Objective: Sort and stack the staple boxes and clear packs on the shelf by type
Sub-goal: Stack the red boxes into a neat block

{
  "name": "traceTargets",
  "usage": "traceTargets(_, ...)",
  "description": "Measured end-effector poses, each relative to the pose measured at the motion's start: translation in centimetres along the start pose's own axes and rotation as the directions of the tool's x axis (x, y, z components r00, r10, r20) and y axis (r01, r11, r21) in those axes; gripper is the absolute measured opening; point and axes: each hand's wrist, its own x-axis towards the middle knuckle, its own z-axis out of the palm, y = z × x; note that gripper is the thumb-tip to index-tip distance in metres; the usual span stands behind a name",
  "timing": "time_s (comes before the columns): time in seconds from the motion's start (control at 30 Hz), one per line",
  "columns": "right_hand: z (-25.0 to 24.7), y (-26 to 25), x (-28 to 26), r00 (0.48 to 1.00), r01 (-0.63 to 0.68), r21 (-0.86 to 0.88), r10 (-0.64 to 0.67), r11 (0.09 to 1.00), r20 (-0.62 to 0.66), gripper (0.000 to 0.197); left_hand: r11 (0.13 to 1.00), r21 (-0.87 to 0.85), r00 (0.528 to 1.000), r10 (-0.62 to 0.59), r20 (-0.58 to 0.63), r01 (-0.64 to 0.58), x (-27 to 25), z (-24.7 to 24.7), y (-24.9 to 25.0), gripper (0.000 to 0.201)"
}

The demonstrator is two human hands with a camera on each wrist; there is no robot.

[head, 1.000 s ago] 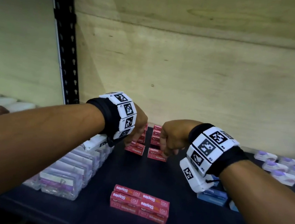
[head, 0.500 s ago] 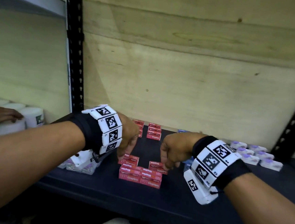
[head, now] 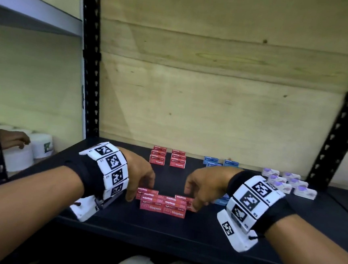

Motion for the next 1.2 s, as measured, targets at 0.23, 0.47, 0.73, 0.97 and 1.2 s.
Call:
traceTargets(0.23, 1.0, -1.9, -0.4, 1.000, 0.013, -0.062, -0.011, 0.998, 0.022, 0.050, 0.999, 0.005, 0.995, -0.051, -0.085, 0.052, 0.2, 1.7, 1.7, 0.055)
traceTargets(0.47, 1.6, -3.2, 0.5, 0.997, 0.049, -0.143, -0.057, 0.988, -0.053, 0.046, 0.998, 0.055, 0.990, -0.004, -0.138, 0.012, 1.0, 2.1, 2.3, 0.056)
traceTargets(0.73, 1.9, -4.0, 1.3, 0.992, 0.046, -0.228, -0.070, 0.973, -0.102, 0.056, 0.998, 0.063, 0.977, 0.028, -0.209, -0.016, 1.2, 2.5, 2.4, 0.057)
traceTargets(0.97, 1.9, -4.1, 1.3, 0.993, 0.027, -0.216, -0.052, 0.976, -0.109, 0.056, 0.999, 0.035, 0.971, 0.029, -0.238, -0.021, 1.2, 2.9, 2.1, 0.058)
traceTargets(1.2, 2.1, -4.1, 0.8, 0.994, 0.037, -0.205, -0.057, 0.978, -0.094, 0.057, 1.000, 0.018, 0.979, 0.024, -0.202, -0.021, 0.9, 2.9, 2.1, 0.057)
